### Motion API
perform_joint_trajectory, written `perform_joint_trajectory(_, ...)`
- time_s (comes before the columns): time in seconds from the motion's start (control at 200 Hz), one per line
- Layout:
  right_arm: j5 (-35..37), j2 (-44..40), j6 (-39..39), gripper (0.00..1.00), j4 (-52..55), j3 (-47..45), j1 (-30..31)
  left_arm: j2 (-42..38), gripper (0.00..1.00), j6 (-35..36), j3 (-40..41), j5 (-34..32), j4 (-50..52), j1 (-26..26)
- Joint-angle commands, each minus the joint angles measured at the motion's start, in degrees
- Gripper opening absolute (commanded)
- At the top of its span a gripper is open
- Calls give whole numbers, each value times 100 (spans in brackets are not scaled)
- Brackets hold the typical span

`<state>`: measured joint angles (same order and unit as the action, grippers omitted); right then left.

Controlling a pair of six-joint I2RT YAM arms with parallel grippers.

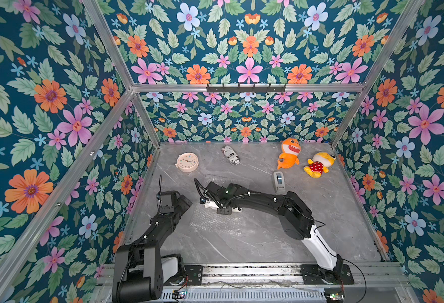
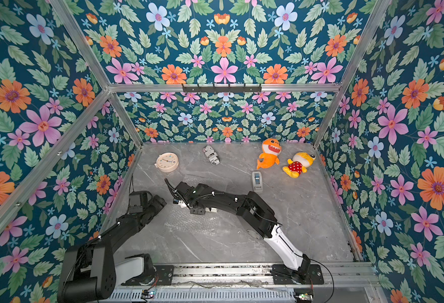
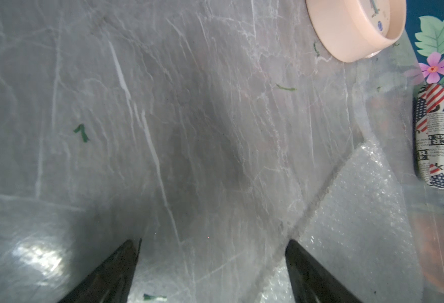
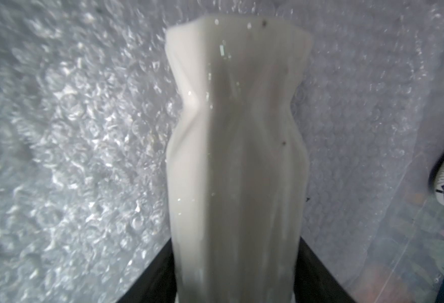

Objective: Wrap vases in bubble wrap
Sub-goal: Place the vase in bubble wrap.

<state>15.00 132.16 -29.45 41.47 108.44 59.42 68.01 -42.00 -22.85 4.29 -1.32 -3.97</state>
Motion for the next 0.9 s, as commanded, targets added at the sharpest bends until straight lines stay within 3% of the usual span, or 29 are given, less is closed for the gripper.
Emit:
perform_joint_trajectory(0.0, -605, 138, 74, 60, -310, -278, -36, -129, 90, 78, -2, -86, 200, -7)
perform_joint_trajectory(0.105, -738, 92, 84, 61, -419, -369, -129, -328, 90, 74, 86, -196, 259, -6)
perform_joint_trajectory(0.27, -702, -245, 37, 38, -567, -418, -166, -446, 90, 119, 102, -267, 364, -23)
perform_joint_trajectory(0.565, -524, -543, 68, 36, 82, -34, -88, -427, 90, 172, 5, -350, 497, -27)
perform_joint_trajectory(0.895, -1072, -123, 519, 34, 982, 662, -50, -488, 90, 183, 57, -321, 578, -49)
